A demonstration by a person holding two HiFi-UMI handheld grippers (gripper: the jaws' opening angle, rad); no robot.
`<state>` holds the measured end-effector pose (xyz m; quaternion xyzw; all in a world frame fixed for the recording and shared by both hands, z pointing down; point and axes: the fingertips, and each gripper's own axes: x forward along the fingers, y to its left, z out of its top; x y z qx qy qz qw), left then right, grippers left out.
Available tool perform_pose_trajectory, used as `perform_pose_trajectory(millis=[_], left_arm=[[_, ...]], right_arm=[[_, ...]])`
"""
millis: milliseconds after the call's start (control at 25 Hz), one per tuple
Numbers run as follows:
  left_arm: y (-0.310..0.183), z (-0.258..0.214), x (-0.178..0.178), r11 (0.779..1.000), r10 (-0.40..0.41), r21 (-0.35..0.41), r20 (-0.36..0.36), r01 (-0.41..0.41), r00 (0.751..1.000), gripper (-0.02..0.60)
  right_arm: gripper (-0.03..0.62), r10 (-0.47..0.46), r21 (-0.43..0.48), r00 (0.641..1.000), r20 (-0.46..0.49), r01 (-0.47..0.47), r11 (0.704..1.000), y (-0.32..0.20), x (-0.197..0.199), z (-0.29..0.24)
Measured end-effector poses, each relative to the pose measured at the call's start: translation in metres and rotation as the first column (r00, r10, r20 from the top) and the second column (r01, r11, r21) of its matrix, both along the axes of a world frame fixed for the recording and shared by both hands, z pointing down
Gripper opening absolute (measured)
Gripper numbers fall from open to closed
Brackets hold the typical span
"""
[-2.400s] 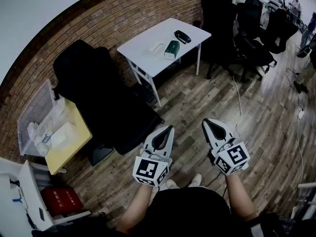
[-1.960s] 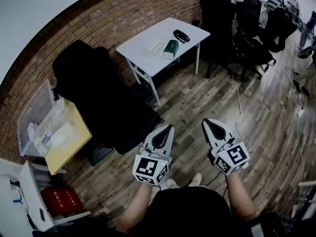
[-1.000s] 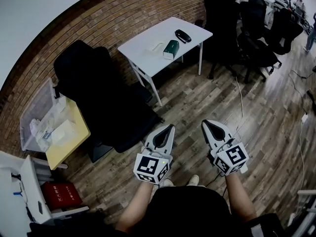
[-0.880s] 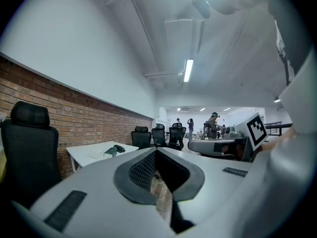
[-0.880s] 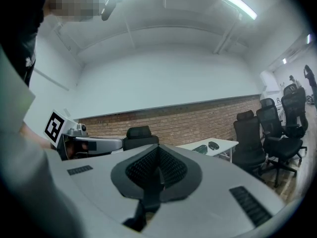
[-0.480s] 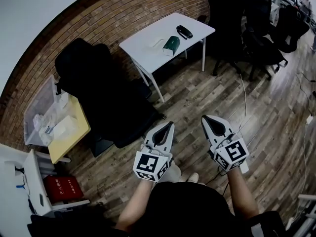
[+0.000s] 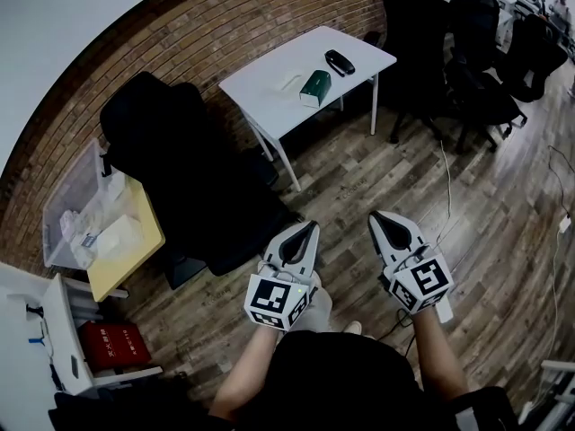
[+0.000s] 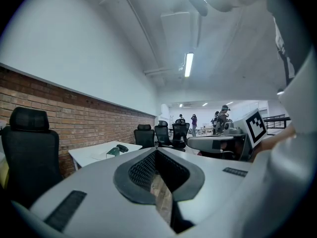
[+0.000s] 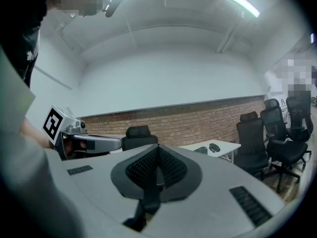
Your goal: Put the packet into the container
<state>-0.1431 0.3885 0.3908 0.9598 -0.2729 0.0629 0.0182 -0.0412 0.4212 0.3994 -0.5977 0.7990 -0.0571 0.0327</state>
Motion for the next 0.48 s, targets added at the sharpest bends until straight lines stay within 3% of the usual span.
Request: perform_pose_trajectory(millis=[480], left_arm=[[-0.105, 0.017, -0.004, 0.999, 0.004, -0.037, -0.021, -0.005, 1.0, -0.003]], right_arm=[[0.005, 0.001, -0.036, 1.0, -0.021, -0.002, 0.999, -0.103, -0.01, 0.013]])
